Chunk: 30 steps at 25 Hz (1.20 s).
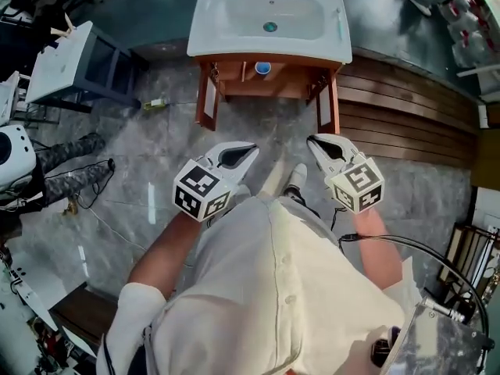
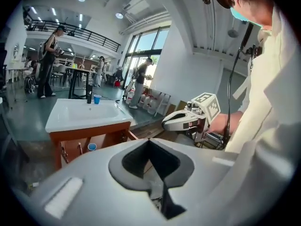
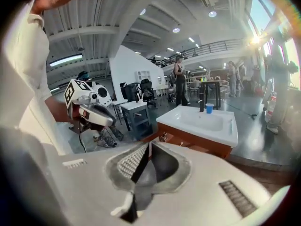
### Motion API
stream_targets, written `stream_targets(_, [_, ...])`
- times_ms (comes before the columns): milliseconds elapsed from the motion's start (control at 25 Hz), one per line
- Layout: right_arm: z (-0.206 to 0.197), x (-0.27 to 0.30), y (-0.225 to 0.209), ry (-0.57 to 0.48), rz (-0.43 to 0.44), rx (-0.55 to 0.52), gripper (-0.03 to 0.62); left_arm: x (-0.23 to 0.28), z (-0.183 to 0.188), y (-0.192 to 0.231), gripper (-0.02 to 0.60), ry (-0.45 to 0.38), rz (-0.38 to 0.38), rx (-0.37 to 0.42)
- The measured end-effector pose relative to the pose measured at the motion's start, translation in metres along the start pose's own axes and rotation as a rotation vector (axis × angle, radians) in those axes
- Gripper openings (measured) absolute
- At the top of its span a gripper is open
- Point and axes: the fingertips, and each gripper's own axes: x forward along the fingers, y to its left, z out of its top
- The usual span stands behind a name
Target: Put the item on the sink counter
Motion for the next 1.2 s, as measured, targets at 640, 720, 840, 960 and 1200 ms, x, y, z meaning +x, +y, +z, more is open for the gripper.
stream_targets(640, [0.012,0.020,0.125,-0.021,-0.046,-0.054,0.010,-0.098,-0.047,-0.005,0.005,-0.034,-0.054,0.026])
stream_targets(720, [0.011,0.021,0.131,-0.021,-0.047,-0.059,0.009,-0.100,-0.050,-0.007,0.005,-0.038,-0.068,0.021])
stream_targets(840, [0.009,0.020,0.138,-0.019,-0.057,-0.067,0.009,-0.101,-0.052,-0.012,0.005,-0.039,-0.082,0.040])
stream_targets(960, [0.007,0.021,0.144,-0.018,-0.063,-0.064,0.008,-0.103,-0.053,-0.014,0.005,-0.043,-0.093,0.045])
stream_targets(1200, [0.011,0.031,0.155,-0.007,-0.056,-0.081,0.006,-0.114,-0.055,-0.007,0.006,-0.043,-0.082,0.041])
